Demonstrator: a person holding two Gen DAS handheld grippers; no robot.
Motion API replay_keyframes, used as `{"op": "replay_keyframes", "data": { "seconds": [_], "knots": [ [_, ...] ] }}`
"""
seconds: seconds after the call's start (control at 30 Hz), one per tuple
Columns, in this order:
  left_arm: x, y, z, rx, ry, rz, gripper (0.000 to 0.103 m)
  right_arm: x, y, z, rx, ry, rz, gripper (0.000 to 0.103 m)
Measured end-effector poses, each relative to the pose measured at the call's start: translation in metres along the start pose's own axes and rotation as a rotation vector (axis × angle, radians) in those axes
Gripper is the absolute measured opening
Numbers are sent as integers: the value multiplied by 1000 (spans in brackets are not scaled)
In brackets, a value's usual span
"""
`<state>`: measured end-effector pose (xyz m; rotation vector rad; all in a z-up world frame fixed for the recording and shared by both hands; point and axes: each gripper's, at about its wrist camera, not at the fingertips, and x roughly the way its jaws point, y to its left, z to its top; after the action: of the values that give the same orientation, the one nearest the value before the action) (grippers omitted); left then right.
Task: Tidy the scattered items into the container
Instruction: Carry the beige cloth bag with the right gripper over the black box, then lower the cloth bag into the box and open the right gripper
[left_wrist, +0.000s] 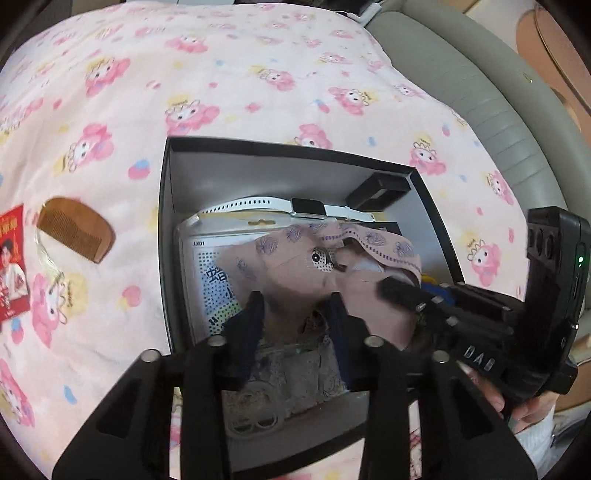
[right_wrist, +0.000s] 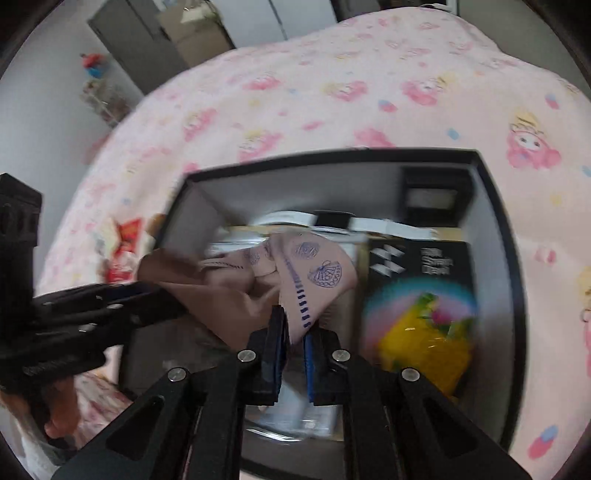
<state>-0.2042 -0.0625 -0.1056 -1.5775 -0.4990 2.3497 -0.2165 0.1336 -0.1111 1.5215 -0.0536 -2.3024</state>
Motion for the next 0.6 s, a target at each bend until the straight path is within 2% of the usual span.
{"op": "replay_keyframes", "data": {
  "seconds": [0.03,0.1,0.17,0.23,0.33,0.47,0.6],
  "knots": [
    [-1,1,-1,0,-8,-2,38,-6,-2,1,4,-22,-28,9],
    [-8,1,-3,12,-44,12,39,-20,-4,3,9,-78,-63,23],
    [-15,3,-4,14,-83,23,39,-30,-5,4,8,-125,-102,30],
    [-20,8,-4,3,-115,7,39,-38,-5,3,5,-169,-142,30],
    [-18,10,-5,7,-117,-65,39,-40,-7,10,4,-204,-132,30],
    [-4,-1,-9,41,-60,-114,39,-21,1,11,-28,-87,4,26],
    [14,-16,-14,66,10,-114,39,9,9,6,-65,27,-36,25]
  ]
}}
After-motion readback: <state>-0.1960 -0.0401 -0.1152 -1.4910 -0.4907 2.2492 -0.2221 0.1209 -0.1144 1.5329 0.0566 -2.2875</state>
